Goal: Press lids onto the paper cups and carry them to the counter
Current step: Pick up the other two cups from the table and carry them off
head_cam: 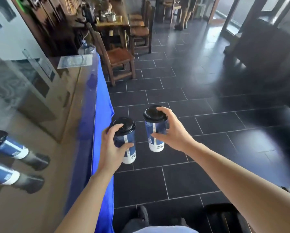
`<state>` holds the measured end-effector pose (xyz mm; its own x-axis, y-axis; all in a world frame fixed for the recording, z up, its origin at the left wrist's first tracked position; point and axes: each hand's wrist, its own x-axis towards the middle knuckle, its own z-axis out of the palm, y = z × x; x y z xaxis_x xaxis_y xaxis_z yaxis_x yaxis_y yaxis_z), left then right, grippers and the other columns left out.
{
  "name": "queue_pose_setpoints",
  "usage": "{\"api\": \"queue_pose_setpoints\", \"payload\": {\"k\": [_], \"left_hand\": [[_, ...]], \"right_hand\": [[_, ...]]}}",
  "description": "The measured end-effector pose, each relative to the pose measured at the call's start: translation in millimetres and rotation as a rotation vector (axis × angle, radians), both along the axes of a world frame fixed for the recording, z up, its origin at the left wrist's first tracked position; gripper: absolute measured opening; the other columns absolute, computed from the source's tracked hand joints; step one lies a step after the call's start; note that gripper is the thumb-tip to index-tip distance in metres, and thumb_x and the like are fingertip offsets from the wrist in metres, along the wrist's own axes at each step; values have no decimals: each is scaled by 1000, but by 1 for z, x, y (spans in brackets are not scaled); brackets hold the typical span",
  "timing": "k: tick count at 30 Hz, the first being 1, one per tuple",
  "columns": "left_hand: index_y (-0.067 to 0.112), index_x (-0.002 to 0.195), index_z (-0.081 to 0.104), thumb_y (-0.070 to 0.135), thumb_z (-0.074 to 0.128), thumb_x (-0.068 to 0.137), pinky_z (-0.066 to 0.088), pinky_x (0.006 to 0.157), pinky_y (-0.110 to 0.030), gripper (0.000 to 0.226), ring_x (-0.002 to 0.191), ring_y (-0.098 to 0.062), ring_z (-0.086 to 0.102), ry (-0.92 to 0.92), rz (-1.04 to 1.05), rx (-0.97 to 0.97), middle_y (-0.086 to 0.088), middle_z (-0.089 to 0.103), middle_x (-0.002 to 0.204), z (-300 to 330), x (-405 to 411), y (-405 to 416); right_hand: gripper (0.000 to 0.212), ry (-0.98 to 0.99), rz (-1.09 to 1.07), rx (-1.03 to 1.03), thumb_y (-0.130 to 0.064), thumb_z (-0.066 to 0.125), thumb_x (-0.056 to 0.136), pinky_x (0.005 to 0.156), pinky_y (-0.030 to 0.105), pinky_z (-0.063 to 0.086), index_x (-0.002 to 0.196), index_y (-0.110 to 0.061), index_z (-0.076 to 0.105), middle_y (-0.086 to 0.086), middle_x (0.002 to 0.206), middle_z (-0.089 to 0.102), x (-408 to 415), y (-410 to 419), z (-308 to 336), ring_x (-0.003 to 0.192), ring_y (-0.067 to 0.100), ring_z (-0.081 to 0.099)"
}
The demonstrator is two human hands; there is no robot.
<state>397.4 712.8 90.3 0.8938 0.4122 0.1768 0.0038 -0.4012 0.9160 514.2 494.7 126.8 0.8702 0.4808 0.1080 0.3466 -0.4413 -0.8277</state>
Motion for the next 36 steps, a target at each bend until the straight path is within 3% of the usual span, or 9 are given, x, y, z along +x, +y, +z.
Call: {"api": "queue_pose_setpoints", "payload": {"k": [4, 7, 10, 14, 18, 23, 28, 32, 36], "left_hand": [[48, 125, 56, 4, 93, 70, 46, 100, -28, 80, 119, -7, 53, -36, 102, 10, 4, 48, 130, -1, 33, 48], [48, 124, 55, 1, 92, 68, 40, 92, -7, 82, 113, 7, 51, -52, 184, 20, 7, 49, 126, -6, 56, 83], [36, 126, 56, -4, 91, 68, 37, 91, -2, 79, 111, 18, 47, -53, 322, 36, -6, 50, 130, -10, 76, 115], [38, 127, 56, -3, 90, 70, 48, 99, -22, 78, 117, 2, 53, -76, 524, 45, -6, 48, 132, -23, 100, 159], [40, 129, 55, -1, 92, 70, 50, 104, -46, 81, 119, 6, 49, -83, 736, 100, -5, 48, 131, -28, 121, 201], [23, 137, 53, -1, 92, 69, 43, 110, -30, 82, 122, 11, 46, -53, 1018, 158, -10, 51, 133, -28, 131, 240], [41, 135, 48, 16, 94, 71, 47, 108, -50, 82, 124, -18, 52, 5, 1223, 123, 1, 47, 131, -32, 122, 275], [40, 135, 49, 27, 93, 72, 51, 103, -53, 78, 120, -17, 53, 18, 1319, 132, 1, 43, 132, -45, 117, 316], [34, 136, 49, 15, 92, 75, 55, 101, -51, 77, 118, -14, 52, 37, 1328, 113, -3, 39, 135, -55, 121, 352]], "right_hand": [[89, -3, 86, -21, -21, 87, 71, 100, 45, 51, 141, -45, 37, -12, 140, 47, 51, 60, -1, 118, 13, 54], [93, 14, 167, -24, -21, 87, 71, 99, 46, 53, 142, -49, 35, -13, 140, 47, 88, 108, -6, 115, 15, 56], [95, 24, 271, -32, -21, 88, 70, 101, 45, 52, 145, -46, 34, -14, 139, 48, 125, 160, -12, 116, 13, 55], [97, 27, 442, -13, -19, 89, 69, 103, 45, 51, 143, -47, 34, -16, 140, 51, 180, 234, -19, 121, 13, 55], [94, 38, 623, -9, -22, 89, 70, 97, 39, 54, 143, -47, 34, -22, 137, 51, 230, 311, -21, 119, 10, 55], [95, 82, 831, -36, -22, 87, 69, 99, 38, 53, 141, -52, 35, -11, 137, 52, 275, 409, -24, 121, 15, 55], [91, 91, 1013, -49, -16, 85, 68, 98, 51, 52, 138, -49, 38, -12, 138, 48, 278, 501, -43, 122, 16, 55], [94, 61, 1131, -50, -13, 87, 69, 106, 48, 48, 141, -46, 36, -7, 141, 45, 266, 569, -59, 127, 14, 50], [93, 61, 1200, -87, -12, 87, 71, 107, 48, 48, 142, -43, 35, -8, 145, 41, 254, 621, -73, 132, 14, 47]]}}
